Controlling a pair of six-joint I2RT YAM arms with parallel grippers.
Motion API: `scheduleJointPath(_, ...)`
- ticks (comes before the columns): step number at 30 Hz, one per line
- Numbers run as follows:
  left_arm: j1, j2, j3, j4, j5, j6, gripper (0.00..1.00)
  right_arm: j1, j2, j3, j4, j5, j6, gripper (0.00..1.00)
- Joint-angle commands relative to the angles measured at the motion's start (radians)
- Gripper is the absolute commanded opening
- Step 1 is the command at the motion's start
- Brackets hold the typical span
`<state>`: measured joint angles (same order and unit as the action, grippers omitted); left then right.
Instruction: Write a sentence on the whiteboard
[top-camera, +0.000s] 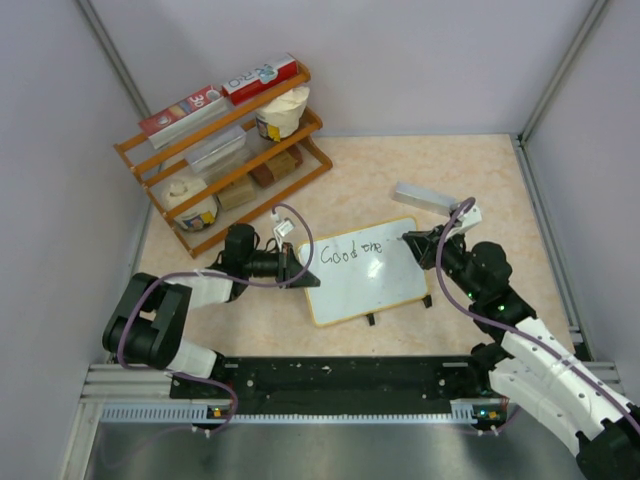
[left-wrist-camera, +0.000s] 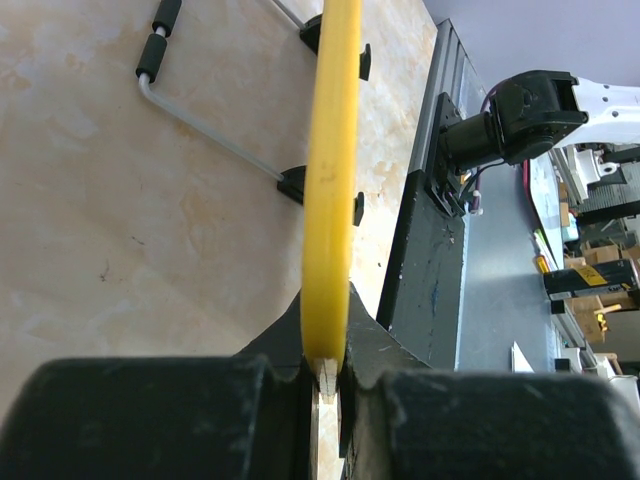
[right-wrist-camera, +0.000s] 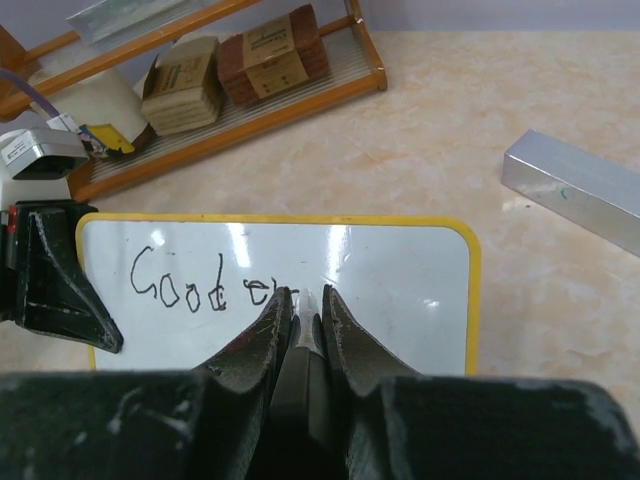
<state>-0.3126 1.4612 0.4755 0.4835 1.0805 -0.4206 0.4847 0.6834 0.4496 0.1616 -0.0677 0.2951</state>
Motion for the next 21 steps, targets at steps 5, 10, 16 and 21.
scheduleJointPath(5, 0.01, -0.028, -0.026, 0.026, -0.079, 0.031, 0.0, 0.012, -0.008, 0.032, 0.012, 0.016, -0.01, 0.0)
scheduleJointPath(10, 0.01, -0.025, -0.032, 0.047, -0.067, 0.028, 0.0, 0.014, 0.005, 0.043, 0.01, 0.019, -0.014, 0.0)
scheduleJointPath(16, 0.01, -0.033, -0.044, 0.073, -0.059, 0.019, 0.0, 0.014, 0.005, 0.044, 0.016, 0.017, -0.008, 0.0)
scheduleJointPath(21, 0.009, -0.036, -0.044, 0.072, -0.057, 0.022, 0.0, 0.014, 0.01, 0.052, 0.013, 0.017, -0.011, 0.0)
